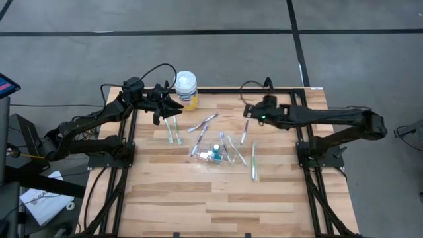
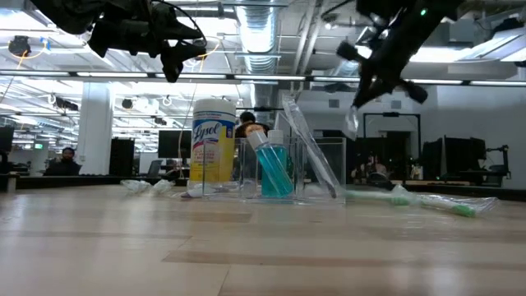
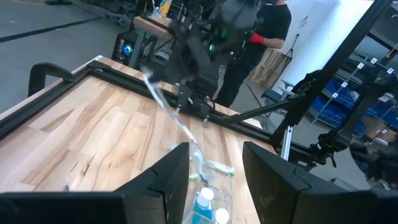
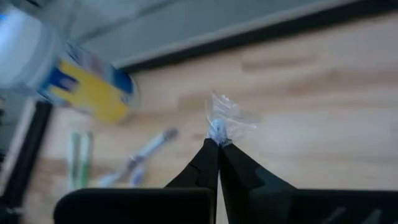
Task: Pick & Place toothbrushing station
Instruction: Put the purple toothbrush into the right compartment of the transparent organizer
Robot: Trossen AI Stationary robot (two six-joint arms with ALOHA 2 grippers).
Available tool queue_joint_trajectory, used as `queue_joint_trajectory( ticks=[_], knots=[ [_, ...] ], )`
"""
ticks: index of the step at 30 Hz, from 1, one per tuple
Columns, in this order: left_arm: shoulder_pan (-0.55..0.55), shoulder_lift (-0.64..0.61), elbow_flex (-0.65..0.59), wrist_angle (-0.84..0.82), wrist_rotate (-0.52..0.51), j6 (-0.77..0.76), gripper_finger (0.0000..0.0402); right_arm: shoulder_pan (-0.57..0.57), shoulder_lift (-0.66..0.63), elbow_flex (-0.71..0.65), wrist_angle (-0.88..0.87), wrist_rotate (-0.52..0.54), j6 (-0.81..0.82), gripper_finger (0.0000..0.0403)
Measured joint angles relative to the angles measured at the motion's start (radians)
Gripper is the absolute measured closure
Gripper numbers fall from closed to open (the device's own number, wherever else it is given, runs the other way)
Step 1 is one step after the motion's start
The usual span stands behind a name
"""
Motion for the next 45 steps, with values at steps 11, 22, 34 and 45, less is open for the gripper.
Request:
queue_joint_trajectory(
  ticks=[11,22,34,45],
  knots=[
    [0.0,0.0,0.0,0.0,-0.009,0.021,0.0257,0.182,-0.097,0.002,0.311,0.283,-0.296,0.0403],
    [0.0,0.0,0.0,0.0,-0.024,0.022,0.0257,0.404,-0.082,0.021,0.379,0.51,-0.434,0.0403],
    [0.001,0.0,0.0,-0.007,-0.059,0.021,0.0257,0.507,0.169,0.021,0.464,0.589,-0.323,0.0403],
    [0.001,0.0,0.0,-0.01,-0.068,0.023,0.0257,0.534,0.348,0.02,0.53,0.587,-0.203,0.0403]
  ],
)
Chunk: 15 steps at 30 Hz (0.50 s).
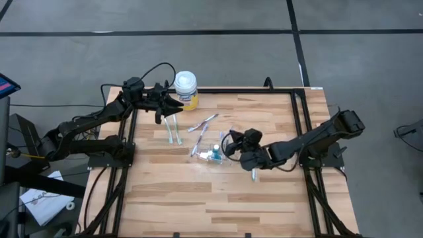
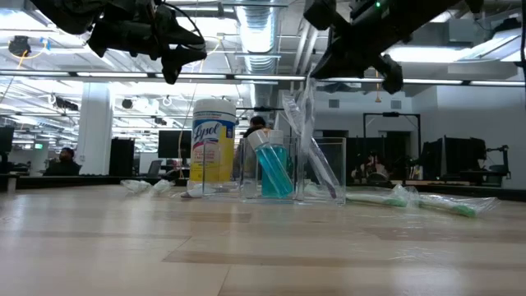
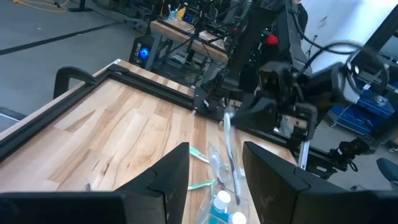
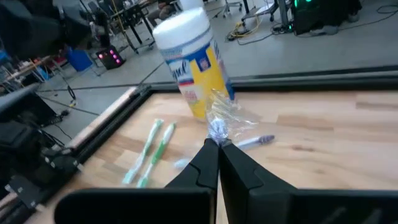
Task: Pick & Place toothbrushing station
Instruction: Put the purple toothbrush into the right compartment of the transparent organizer
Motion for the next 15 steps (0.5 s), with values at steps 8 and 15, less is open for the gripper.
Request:
queue_joint_trajectory(
  ticks=[8,15],
  knots=[
    [0.0,0.0,0.0,-0.003,0.0,0.03,0.0257,0.04,0.079,0.0,0.031,0.0,0.079,0.0403],
    [0.0,0.0,0.0,-0.003,0.0,0.033,0.0257,0.057,0.083,0.0,0.006,-0.028,0.092,0.0403]
  ],
)
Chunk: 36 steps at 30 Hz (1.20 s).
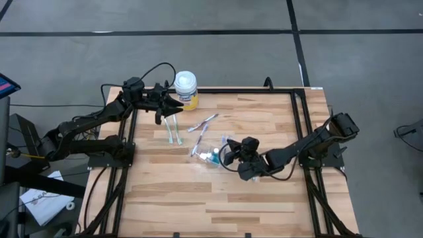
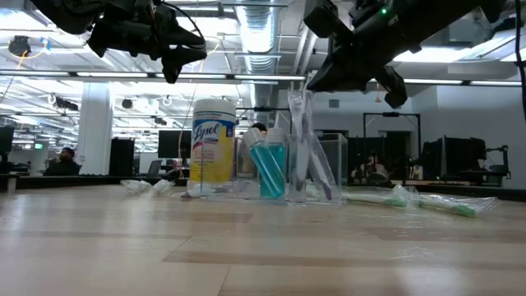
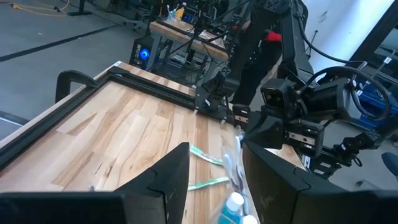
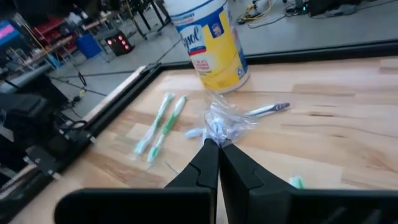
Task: Pick & Place toothbrushing station
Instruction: Put the purple toothbrush into the right compartment of the transparent organizer, then put the green toothbrush into the left compartment of the transparent organizer
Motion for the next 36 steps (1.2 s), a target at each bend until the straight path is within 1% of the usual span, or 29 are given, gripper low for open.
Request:
queue_joint_trajectory(
  ticks=[5,10,13,16,18,24,27,31,36],
  knots=[
    [0.0,0.0,0.0,0.0,-0.001,0.024,0.0257,0.0,0.0,0.0,-0.02,-0.045,-0.005,0.0403],
    [0.0,0.0,0.0,0.0,-0.016,0.03,0.0257,0.015,-0.001,0.0,-0.014,-0.051,-0.017,0.0403],
    [0.0,0.0,0.0,0.0,-0.019,0.046,0.0257,0.021,-0.001,0.0,-0.008,-0.072,0.009,0.0394],
    [0.0,0.0,0.0,-0.004,-0.03,0.056,0.0257,0.02,-0.018,0.0,0.003,-0.14,0.048,0.0364],
    [0.0,0.0,0.0,-0.005,-0.031,0.068,0.0257,0.025,-0.028,0.0,0.017,-0.168,0.032,0.0336],
    [0.0,0.0,0.0,-0.007,-0.035,0.07,0.0257,0.04,-0.091,0.0,0.031,-0.166,-0.043,0.0256],
    [0.0,0.0,0.0,-0.008,-0.035,0.07,0.0257,0.044,-0.128,0.0,0.025,-0.162,-0.07,0.0227],
    [0.0,0.0,0.0,-0.008,-0.034,0.068,0.0257,0.054,-0.181,0.0,0.016,-0.161,-0.1,0.0203],
    [0.0,0.0,0.0,-0.008,-0.035,0.068,0.0257,0.061,-0.239,0.0,0.013,-0.16,-0.151,0.02]
  ],
)
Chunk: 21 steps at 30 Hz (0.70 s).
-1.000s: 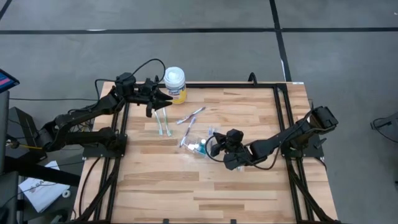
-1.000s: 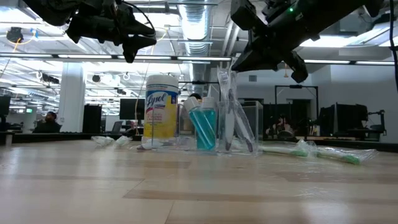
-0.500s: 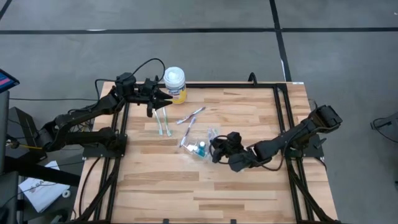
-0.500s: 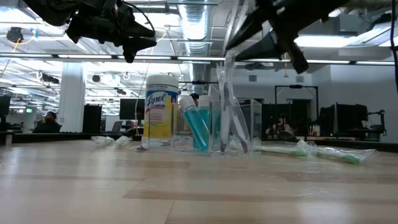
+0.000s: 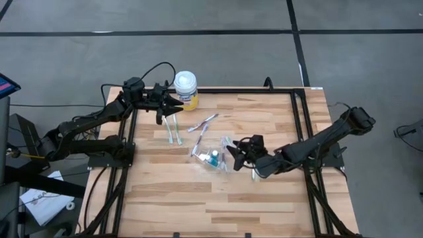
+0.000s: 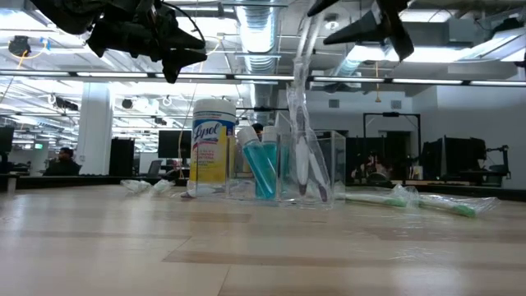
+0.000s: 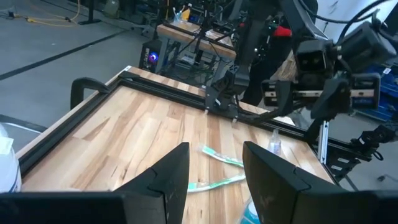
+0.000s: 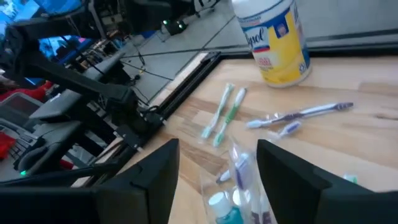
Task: Pick & Place toothbrushing station
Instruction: Put the green toothbrush into the left compartment of the transparent organizer
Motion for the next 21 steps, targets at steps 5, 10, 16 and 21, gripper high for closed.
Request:
queue_joint_trajectory(
  ticks=[5,10,16,21],
  knots=[
    [0.0,0.0,0.0,-0.011,-0.05,-0.047,0.0257,0.0,-0.071,0.0,0.009,0.007,-0.061,0.0212],
    [0.03,0.001,0.0,-0.224,-0.173,-0.109,0.0257,-0.017,-0.195,0.0,0.009,0.007,-0.18,0.0224],
    [0.004,0.001,-0.001,-0.439,-0.168,0.217,0.0257,-0.063,-0.362,0.0,0.009,0.007,-0.359,0.0225],
    [-0.084,0.001,-0.001,-0.578,-0.225,0.593,0.0257,-0.112,-0.469,0.0,0.009,-0.015,-0.469,0.0219]
  ],
)
